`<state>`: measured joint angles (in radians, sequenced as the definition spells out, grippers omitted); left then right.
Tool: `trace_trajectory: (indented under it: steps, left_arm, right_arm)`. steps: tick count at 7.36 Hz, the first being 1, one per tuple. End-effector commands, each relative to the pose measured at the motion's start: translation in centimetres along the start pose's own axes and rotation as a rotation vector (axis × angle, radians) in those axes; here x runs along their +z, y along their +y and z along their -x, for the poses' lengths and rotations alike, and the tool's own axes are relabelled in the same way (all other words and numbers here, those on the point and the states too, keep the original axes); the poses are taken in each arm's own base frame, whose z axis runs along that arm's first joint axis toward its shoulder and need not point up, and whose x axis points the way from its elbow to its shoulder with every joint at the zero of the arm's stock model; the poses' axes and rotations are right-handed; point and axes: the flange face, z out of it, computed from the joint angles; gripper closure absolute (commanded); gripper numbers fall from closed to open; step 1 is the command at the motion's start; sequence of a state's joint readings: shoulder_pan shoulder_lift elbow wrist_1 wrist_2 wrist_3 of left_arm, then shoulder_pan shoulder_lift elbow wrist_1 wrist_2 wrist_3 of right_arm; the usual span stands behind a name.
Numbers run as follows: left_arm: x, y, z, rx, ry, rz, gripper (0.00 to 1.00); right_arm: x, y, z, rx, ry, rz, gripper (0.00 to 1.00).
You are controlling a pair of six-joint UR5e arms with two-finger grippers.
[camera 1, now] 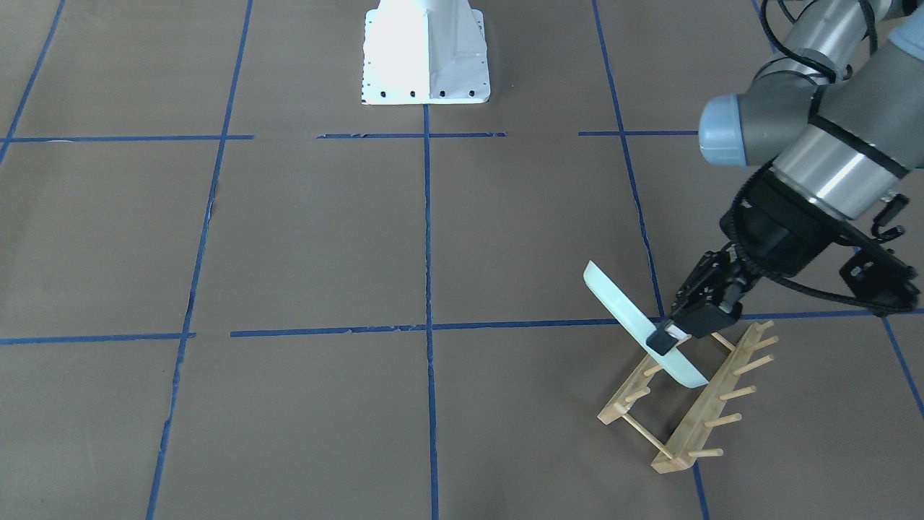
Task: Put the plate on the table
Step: 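Close the left gripper on the plate's top rim, then lift the plate out of the rack and swing it toward the robot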
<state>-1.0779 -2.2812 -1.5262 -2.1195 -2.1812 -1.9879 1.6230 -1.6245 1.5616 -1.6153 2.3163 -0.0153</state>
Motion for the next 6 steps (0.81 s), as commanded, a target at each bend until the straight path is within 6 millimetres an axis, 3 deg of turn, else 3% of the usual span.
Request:
trace_trajectory:
  steps: [1,2,3,4,6]
  left_arm:
    - [4.9,8.7,1.0,0.098,-0.260,-0.053,1.00]
    - [9.2,13.5,3.2,0.176,-0.379,-0.087,1.00]
    - [11.5,16.6,4.7,0.285,-0.499,-0.128,1.00]
    - [14.2,19.9,8.5,0.386,-0.657,-0.141,1.00]
    - [20.8,23.7,15.4,0.470,-0.838,-0.149,1.00]
  right_arm:
    - [0.0,0.0,0.0,0.000,0.000,0.000,0.00]
    - [0.0,0.0,0.0,0.000,0.000,0.000,0.00]
    - [0.0,0.0,0.0,0.000,0.000,0.000,0.00]
    - [0.0,0.0,0.0,0.000,0.000,0.000,0.00]
    - [0.0,0.0,0.0,0.000,0.000,0.000,0.00]
